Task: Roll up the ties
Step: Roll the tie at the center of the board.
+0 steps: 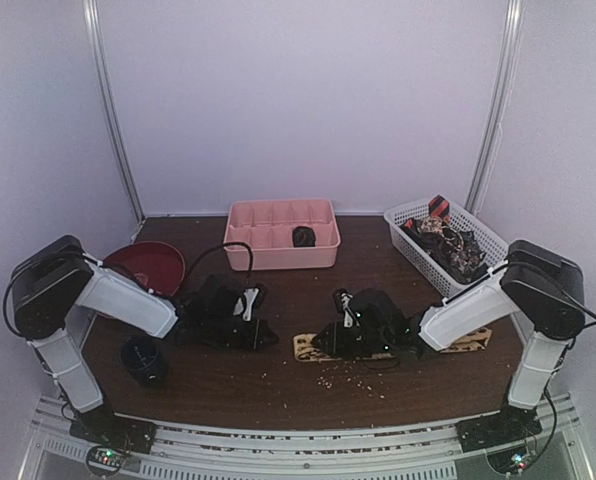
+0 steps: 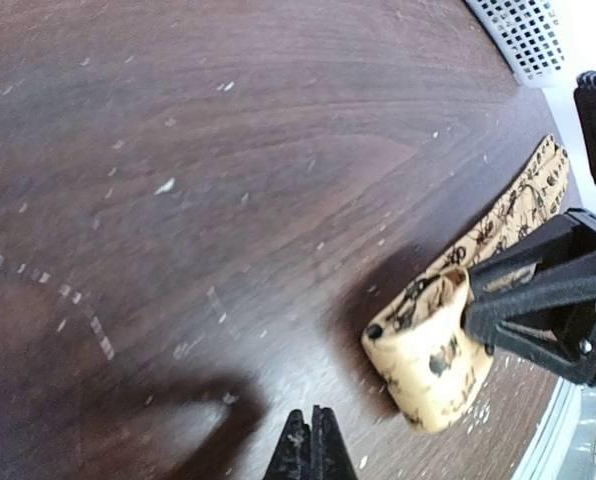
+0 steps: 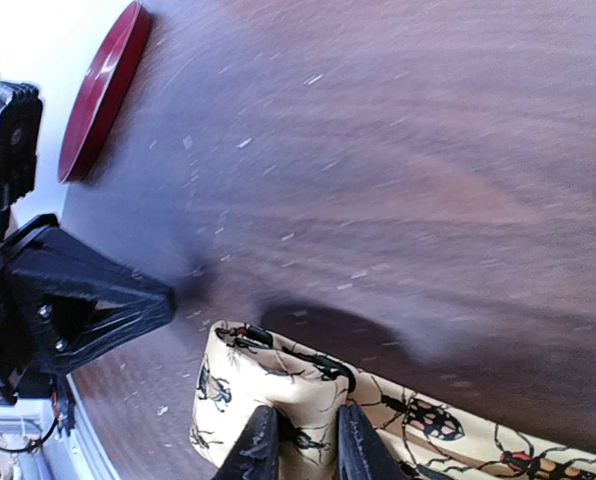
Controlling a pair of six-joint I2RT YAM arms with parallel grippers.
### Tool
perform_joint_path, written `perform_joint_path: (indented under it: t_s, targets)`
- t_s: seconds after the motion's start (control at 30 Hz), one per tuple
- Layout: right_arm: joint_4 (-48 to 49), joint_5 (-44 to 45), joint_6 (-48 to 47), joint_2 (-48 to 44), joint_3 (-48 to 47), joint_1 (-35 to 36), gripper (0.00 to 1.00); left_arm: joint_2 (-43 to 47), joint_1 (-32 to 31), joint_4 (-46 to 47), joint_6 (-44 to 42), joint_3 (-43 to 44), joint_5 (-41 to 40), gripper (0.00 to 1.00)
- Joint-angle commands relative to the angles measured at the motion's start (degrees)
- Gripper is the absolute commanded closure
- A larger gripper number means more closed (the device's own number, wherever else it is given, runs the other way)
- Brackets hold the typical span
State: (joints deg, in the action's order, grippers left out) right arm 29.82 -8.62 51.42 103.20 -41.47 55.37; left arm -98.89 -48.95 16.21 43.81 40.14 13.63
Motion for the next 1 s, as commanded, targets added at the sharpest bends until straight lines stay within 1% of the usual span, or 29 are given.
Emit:
perform_joint_path:
  t_s: [0.0,0.13,0.43,0.77,0.97]
  targets:
    - [1.2,-2.6,3.1,2.2,-1.4,1.9,0.78,0.8,0.0,1.8,-1.2,-2.3,1.6,1.0]
    - [0.8,-2.0,2.9,2.1,-1.5,2.0,0.78,-0.1,-1.2,5.4,0.3,-3.8,2.3,1.0]
    - [-2.0,0.0,1.0,0.0,-0.8,2.0,0.77,-5.3,-4.1,11.6,4.1,-2.8,4.5,1.0]
    - [-1.3,-0.4,0.5,-1.3,1.1,2.0,0.76,-6.1,-5.0,14.2,6.0,-2.6,5.0,1.0]
    - [-1.2,-0.2,0.3,-2.3,2.1,1.9,0.76,-5.4,-5.4,13.7,6.5,-1.3,5.5,1.0]
